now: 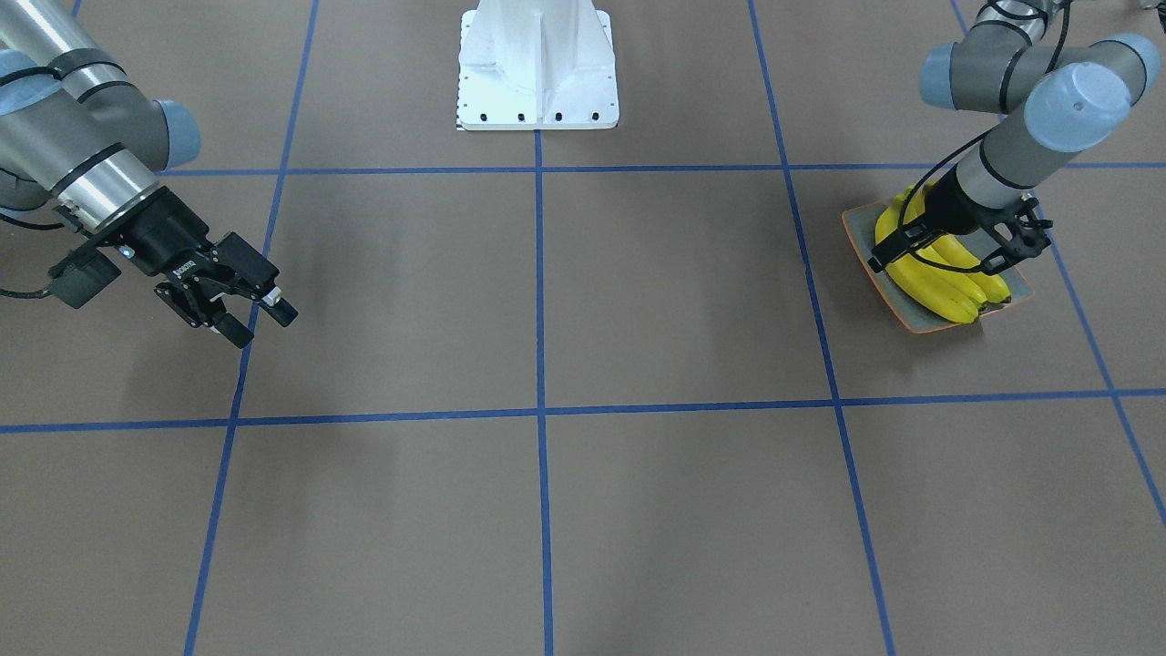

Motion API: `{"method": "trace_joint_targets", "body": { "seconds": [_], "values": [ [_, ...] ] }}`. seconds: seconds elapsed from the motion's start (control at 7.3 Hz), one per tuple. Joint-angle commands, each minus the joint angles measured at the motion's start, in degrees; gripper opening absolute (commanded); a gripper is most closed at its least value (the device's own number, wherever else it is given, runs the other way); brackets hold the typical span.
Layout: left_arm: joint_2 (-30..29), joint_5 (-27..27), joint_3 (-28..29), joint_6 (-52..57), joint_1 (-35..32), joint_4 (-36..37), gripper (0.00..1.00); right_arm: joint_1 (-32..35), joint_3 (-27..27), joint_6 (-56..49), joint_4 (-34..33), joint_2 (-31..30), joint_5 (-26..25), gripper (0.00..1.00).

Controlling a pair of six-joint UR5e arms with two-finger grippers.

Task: Transfer all bananas from basket to plate

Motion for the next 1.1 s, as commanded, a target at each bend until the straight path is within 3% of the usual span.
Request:
{"method": "trace_joint_targets", "body": {
  "seconds": [0.0, 0.14, 0.41, 0.69, 0.96],
  "values": [
    [-0.3, -0.7, -2.7, 2.9, -0.8, 0.0, 1.00, 0.5, -0.2, -0.5, 0.0, -0.4, 1.5, 1.00],
    [-0.9, -0.9, -4.5, 2.9, -1.0, 0.0, 1.00, 2.4, -1.0, -0.8, -0.2, -0.8, 3.3, 1.00],
    [-4.6, 0.1, -6.1, 2.9, -1.8, 0.1, 1.00, 11.6, -5.8, -5.1, -0.3, -1.9, 12.5, 1.00],
    [-7.3, 0.2, -6.4, 2.6, -1.8, 0.2, 1.00, 21.0, -11.8, -19.3, 0.0, -7.5, 18.8, 1.00],
    [-7.8, 1.7, -6.3, 2.4, -1.6, 0.1, 1.00, 32.2, -19.8, -32.7, -2.0, -8.7, 23.9, 1.00]
  ]
}}
